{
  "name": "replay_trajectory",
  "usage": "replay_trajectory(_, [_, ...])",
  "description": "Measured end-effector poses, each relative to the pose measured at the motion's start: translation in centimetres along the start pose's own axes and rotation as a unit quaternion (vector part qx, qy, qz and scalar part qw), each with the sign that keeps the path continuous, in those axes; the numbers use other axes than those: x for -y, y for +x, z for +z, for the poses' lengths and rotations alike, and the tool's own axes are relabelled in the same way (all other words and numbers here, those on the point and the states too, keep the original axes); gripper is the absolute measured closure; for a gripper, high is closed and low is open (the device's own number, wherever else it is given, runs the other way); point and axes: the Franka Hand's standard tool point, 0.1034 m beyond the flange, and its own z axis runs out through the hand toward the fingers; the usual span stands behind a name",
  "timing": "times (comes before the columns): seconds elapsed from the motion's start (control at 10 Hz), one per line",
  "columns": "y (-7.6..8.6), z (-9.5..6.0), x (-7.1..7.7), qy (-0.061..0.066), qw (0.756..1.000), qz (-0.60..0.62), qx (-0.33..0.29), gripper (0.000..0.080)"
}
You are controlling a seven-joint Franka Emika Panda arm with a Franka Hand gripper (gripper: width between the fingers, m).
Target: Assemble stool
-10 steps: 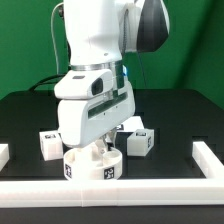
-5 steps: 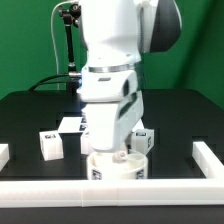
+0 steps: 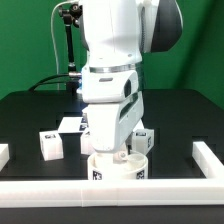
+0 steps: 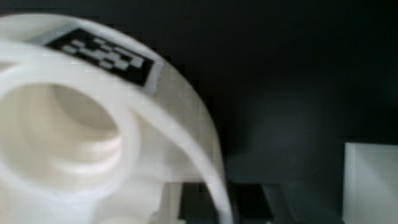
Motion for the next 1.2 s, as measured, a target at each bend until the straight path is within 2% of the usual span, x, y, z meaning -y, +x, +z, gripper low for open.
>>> replay_trajectory(0.2, [2.6,0.2,0.5,0.008,1.000,-0.018,-0.004,0.0768])
replay_trajectory(0.5, [5.7,0.5,1.2,0.010,0.999,-0.035,-0.013,0.0768])
replay_trajectory(0.6, [6.7,0.6,1.3,0.009,0.999,-0.038,-0.017,0.0768])
replay_trajectory(0.9, [9.1,0.8,1.5,-0.007,0.999,-0.019,-0.028,0.0768])
replay_trajectory(1.2, [8.9,0.8,1.3,-0.005,1.000,-0.011,-0.025,0.0768])
